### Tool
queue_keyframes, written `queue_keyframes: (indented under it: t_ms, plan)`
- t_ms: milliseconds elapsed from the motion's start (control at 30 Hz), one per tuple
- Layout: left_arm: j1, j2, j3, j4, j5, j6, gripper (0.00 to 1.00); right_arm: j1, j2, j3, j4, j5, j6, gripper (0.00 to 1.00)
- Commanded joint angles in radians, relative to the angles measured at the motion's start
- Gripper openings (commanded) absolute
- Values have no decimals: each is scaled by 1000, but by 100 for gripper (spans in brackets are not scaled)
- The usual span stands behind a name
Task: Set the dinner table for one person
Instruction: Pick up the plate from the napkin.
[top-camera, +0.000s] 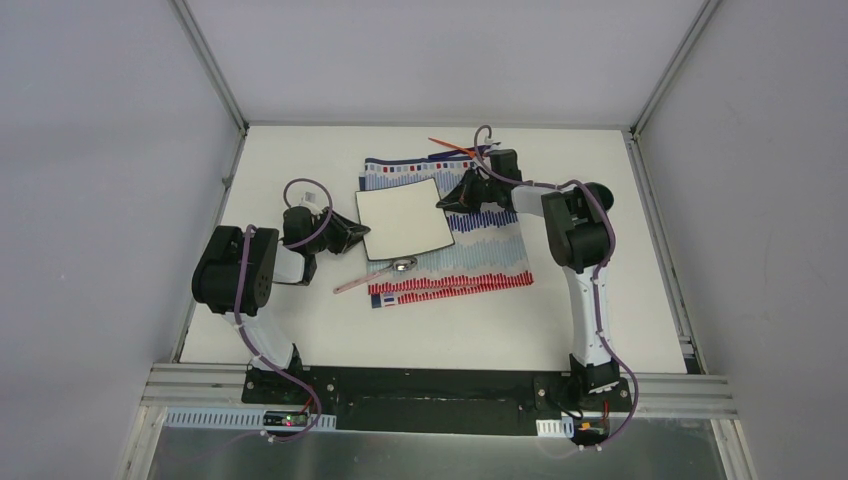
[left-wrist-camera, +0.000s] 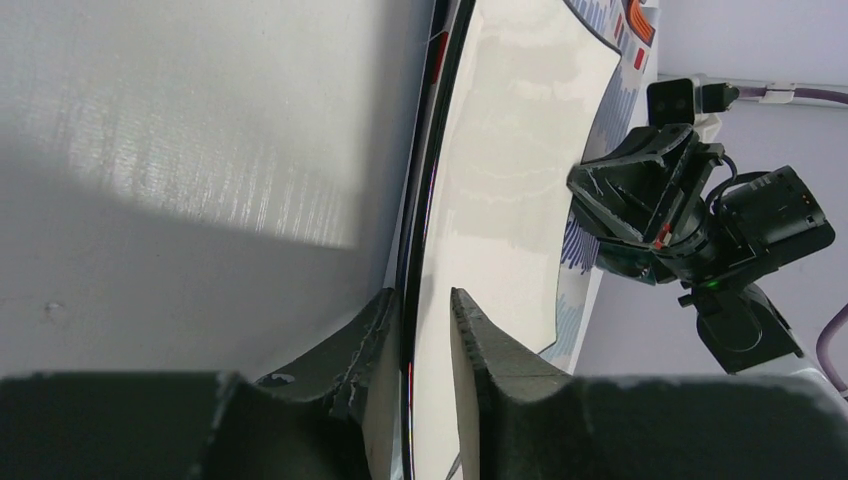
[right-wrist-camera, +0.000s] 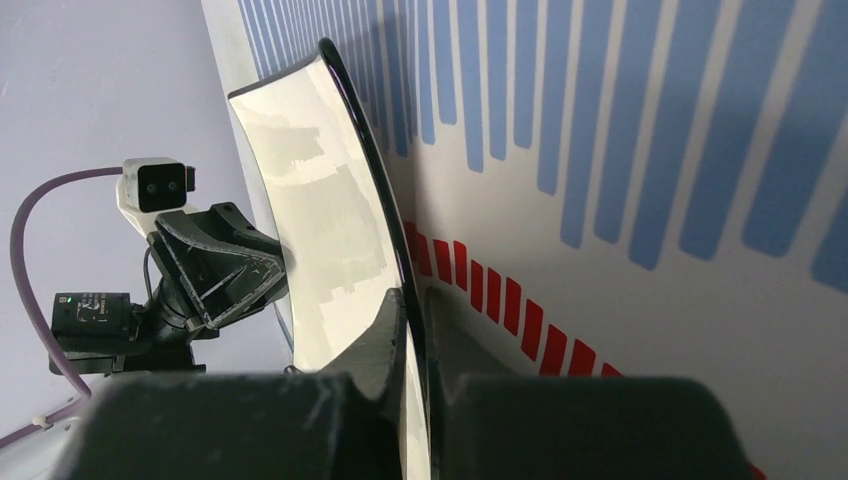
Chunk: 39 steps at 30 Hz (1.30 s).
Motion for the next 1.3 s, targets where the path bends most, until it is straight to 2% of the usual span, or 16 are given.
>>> queue_keyframes:
  t_ms: [0,200,467,833,1267]
  plan:
    - [-8,-3,24,76,16,10,22,33,70,-41,-45,107,-16,0]
    - [-11,-39,20,52,1,18,0,34,29,-73,-45,134,-32,0]
    - [-41,-111,39,-46,-31,57,0,39,-48,-88,-109,170,-72,0]
    - [-49,-143,43,-91,-45,79,0,50,-131,-81,-155,183,-95,0]
    - [-52,-289,87,-290,-92,162,0,58,-191,-74,-191,204,-116,0]
